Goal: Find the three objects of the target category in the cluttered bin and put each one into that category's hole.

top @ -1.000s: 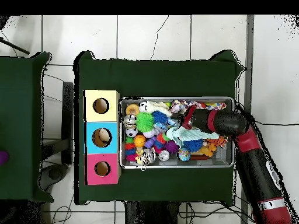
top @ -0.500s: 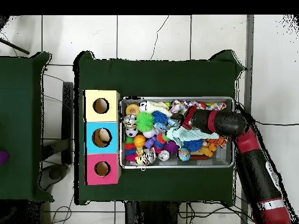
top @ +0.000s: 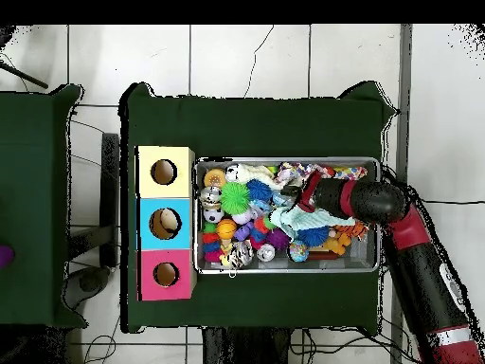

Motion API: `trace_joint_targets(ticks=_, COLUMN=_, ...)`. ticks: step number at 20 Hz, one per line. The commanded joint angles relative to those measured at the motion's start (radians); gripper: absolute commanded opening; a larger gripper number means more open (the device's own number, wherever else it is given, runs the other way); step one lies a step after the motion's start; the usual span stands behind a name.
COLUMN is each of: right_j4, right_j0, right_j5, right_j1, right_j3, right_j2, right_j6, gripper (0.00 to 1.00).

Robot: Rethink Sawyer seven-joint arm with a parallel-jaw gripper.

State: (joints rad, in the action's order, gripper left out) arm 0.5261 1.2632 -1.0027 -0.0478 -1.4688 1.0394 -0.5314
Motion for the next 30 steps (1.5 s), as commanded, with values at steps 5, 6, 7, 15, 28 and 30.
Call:
trace_joint_targets(ticks=5, right_j4=-0.036, right_j0=-0.033, right_j5=-0.135, right_j1=-0.244, right_j3=-0.119, right_j2=-0.02, right_j6=0.007, gripper=0.0)
trace_joint_targets(ticks=6, right_j4=-0.04, right_j0=-0.036, right_j5=-0.138, right_j1=-0.263, right_j3=-0.128, right_j2=-0.019, right_j6=0.0, gripper=0.0)
trace_joint_targets(ticks=7, right_j4=-0.047, right_j0=-0.036, right_j5=-0.14, right_j1=-0.274, right_j3=-0.135, right_j2=-0.018, right_j6=-0.004, gripper=0.0)
trace_joint_targets(ticks=15, right_j4=-0.07, right_j0=-0.045, right_j5=-0.13, right_j1=-0.298, right_j3=-0.137, right_j2=-0.043, right_j6=0.019, gripper=0.0)
trace_joint_targets(ticks=28, right_j4=0.061, right_j0=-0.067, right_j5=-0.038, right_j1=-0.152, right_j3=0.021, right_j2=-0.155, right_j6=0.146, gripper=0.0)
trace_joint_targets(ticks=30, right_j4=0.062, right_j0=-0.06, right_j5=-0.033, right_j1=-0.128, right_j3=0.037, right_j2=-0.155, right_j6=0.162, gripper=0.0)
